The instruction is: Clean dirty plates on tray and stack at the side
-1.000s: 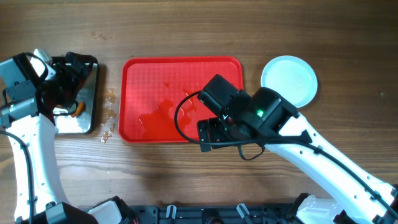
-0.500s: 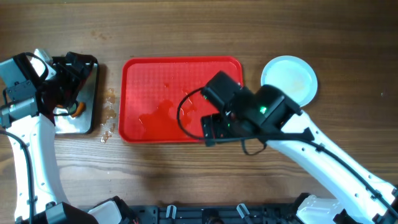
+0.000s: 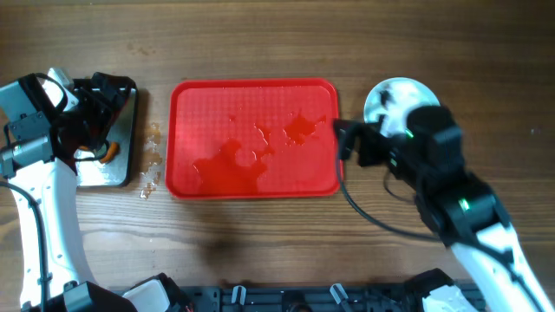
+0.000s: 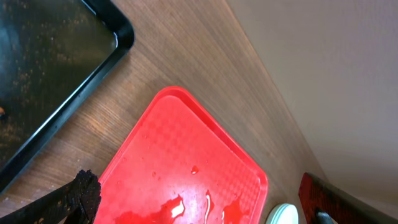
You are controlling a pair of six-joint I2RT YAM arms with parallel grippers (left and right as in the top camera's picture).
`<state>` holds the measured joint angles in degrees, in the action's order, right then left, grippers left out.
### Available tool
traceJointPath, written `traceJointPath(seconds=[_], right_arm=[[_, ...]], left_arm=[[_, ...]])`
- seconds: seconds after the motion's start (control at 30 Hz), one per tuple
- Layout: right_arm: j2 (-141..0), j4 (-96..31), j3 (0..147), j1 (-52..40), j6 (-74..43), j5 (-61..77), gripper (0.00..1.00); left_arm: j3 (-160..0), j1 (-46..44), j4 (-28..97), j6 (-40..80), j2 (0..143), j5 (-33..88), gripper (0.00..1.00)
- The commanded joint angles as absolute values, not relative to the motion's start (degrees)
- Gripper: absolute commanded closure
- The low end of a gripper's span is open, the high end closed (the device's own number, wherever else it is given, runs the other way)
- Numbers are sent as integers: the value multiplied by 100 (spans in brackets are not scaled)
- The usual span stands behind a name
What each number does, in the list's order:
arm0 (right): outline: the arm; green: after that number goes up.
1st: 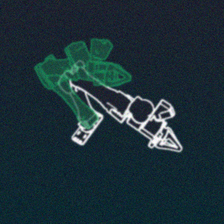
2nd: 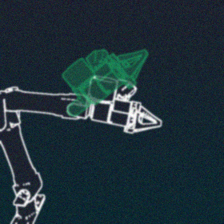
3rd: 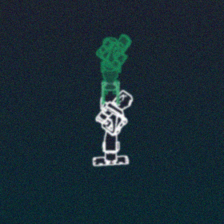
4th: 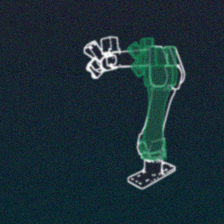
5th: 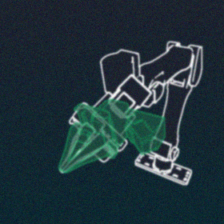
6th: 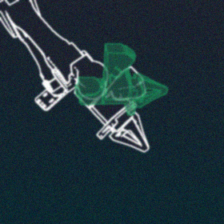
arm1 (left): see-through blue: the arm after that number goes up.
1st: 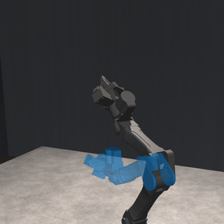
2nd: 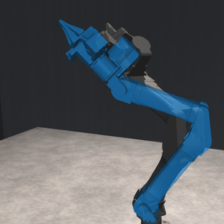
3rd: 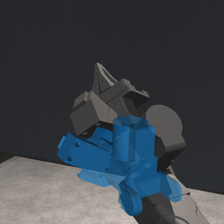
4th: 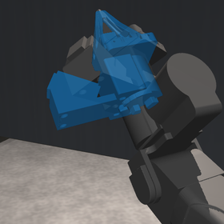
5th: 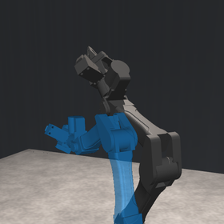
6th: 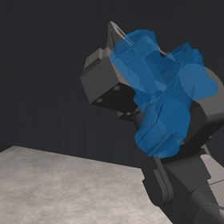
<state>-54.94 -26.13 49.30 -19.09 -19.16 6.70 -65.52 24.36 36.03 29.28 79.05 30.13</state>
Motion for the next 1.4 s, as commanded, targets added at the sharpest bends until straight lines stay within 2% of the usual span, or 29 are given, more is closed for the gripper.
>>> traceJointPath(seconds=[0.0,0.13,0.2,0.5,0.73,0.9,1.2,1.37], right_arm=[[-4412,-1975,3627,-1227,-1817,980,0],[-2847,-541,2115,-121,-1857,2025,0],[-2189,-349,1680,209,-1861,2102,0],[-163,-344,580,410,-1861,1925,0],[-14,285,23,410,-1968,1466,0],[-14,178,27,344,-1887,674,0],[-14,-1,27,244,-126,397,0],[-14,-1,27,244,150,399,0]], left_arm=[[-6552,2423,3583,2897,7920,3100,0],[-6552,2423,3583,2897,7920,3100,0],[-6552,2423,3583,2897,7920,3103,0],[-6552,2423,3583,2897,7920,3100,0],[-6552,2423,3583,2897,7920,3100,0],[-6552,2423,3583,2897,7920,3103,0],[-6552,2423,3583,2897,7920,3103,0],[-6552,2423,3583,2897,7920,3100,0]])
